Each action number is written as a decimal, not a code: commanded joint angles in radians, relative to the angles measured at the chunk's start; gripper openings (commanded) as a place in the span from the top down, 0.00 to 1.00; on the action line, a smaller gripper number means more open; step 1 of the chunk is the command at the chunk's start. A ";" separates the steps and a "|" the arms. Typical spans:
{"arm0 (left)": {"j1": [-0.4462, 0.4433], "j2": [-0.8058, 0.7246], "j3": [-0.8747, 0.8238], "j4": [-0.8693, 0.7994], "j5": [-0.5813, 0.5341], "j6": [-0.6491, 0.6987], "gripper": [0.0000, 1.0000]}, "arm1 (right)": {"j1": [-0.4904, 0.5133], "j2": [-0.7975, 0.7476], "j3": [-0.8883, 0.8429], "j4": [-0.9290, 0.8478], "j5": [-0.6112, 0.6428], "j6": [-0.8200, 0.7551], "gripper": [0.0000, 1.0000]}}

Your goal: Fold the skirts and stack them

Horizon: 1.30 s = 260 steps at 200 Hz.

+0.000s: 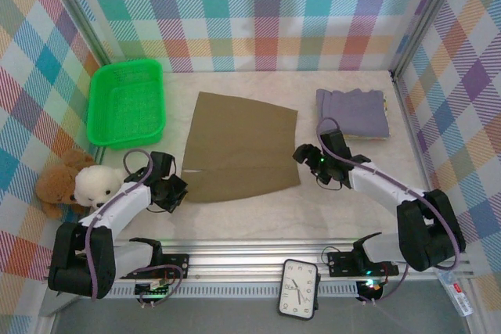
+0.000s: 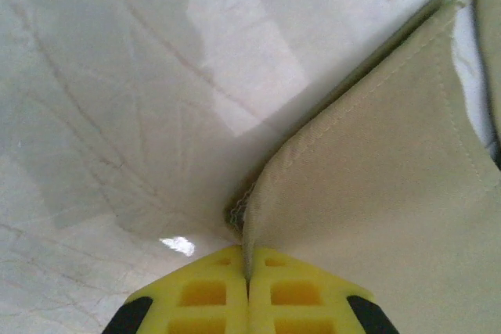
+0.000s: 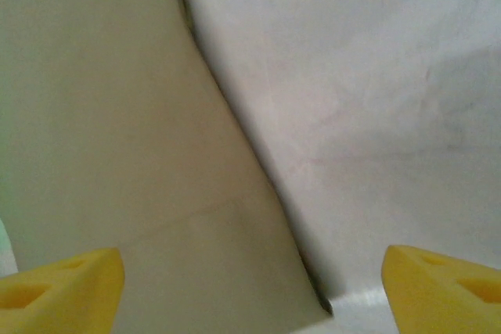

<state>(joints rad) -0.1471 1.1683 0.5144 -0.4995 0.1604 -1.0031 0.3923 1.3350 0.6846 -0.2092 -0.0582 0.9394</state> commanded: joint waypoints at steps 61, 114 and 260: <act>0.008 0.060 0.016 -0.047 0.016 0.014 1.00 | 0.034 0.084 -0.054 -0.009 -0.094 0.030 0.60; 0.009 0.060 0.015 -0.056 0.011 0.017 1.00 | 0.058 0.101 -0.073 0.078 -0.122 0.054 0.65; 0.009 0.069 0.015 -0.047 0.016 0.020 1.00 | 0.088 0.109 -0.118 0.148 -0.098 0.104 0.71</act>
<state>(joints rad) -0.1471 1.2182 0.5228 -0.5037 0.1753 -0.9985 0.4675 1.4441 0.5869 -0.1078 -0.1524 1.0378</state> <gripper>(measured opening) 0.056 0.312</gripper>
